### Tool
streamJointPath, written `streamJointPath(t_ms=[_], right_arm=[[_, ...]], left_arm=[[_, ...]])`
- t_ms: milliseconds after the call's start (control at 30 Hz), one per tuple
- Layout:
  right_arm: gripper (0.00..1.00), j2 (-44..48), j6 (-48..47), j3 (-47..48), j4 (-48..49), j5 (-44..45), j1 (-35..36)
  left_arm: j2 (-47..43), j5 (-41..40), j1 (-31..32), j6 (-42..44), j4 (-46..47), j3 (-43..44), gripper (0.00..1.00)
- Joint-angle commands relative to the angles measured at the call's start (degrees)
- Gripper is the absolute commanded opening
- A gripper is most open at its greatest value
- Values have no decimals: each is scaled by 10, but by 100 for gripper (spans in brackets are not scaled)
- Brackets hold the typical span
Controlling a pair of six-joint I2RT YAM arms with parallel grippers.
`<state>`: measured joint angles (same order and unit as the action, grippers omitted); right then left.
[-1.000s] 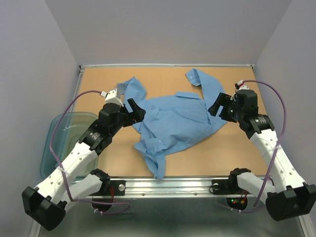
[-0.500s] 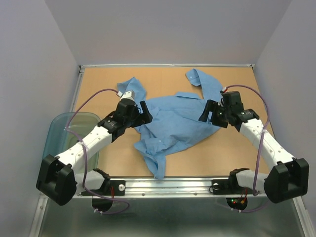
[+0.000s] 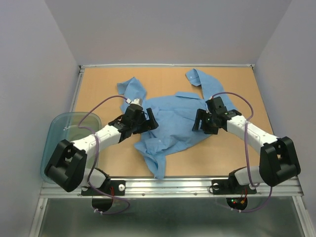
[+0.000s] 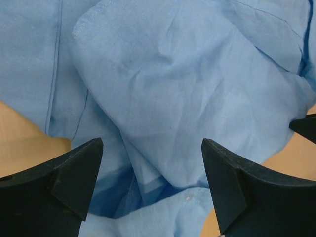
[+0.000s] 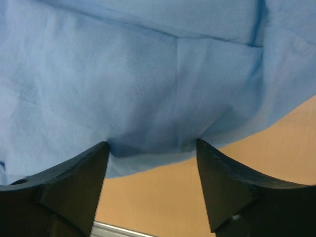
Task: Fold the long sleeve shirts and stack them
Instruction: Flatten the shirt out
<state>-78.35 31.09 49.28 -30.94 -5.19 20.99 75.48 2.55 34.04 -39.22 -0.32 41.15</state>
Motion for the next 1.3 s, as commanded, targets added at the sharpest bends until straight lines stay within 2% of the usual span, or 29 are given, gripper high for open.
streamJointPath(t_ms=[0, 167, 367, 433, 533, 567, 700, 833, 933, 967, 1100, 1167, 1267], right_arm=[[71, -21, 16, 7, 66, 50, -1], [65, -77, 1, 60, 83, 89, 0], [66, -158, -24, 162, 86, 120, -16], [68, -161, -24, 185, 85, 119, -31], [79, -139, -38, 218, 83, 135, -35], [85, -121, -42, 222, 80, 127, -35], [94, -70, -62, 202, 76, 59, -28], [98, 12, -88, 142, 74, 12, 59], [98, 41, -87, 118, 71, 7, 156], [98, 42, -75, 109, 69, 5, 205], [99, 28, -60, 113, 68, 32, 307], [99, 1, -55, 131, 67, 50, 383], [99, -42, -49, 148, 60, 72, 410]], left_arm=[[41, -11, 1, 5, 55, 22, 90], [132, -18, -7, 32, 61, 83, 86], [207, 1, -53, 65, 59, 178, 84], [210, 8, -71, 75, 50, 214, 84], [181, -2, -71, 93, 38, 242, 86], [154, -8, -71, 93, 35, 242, 89], [68, -60, -71, 78, 34, 184, 93], [4, -133, -71, 50, 16, 115, 93], [-7, -133, -74, 50, 4, 75, 93], [-13, -128, -76, 49, 4, 58, 93], [-19, -126, -86, 43, 8, 25, 93], [-14, -121, -94, 44, 15, 17, 93], [5, -114, -98, 45, 24, 14, 93]])
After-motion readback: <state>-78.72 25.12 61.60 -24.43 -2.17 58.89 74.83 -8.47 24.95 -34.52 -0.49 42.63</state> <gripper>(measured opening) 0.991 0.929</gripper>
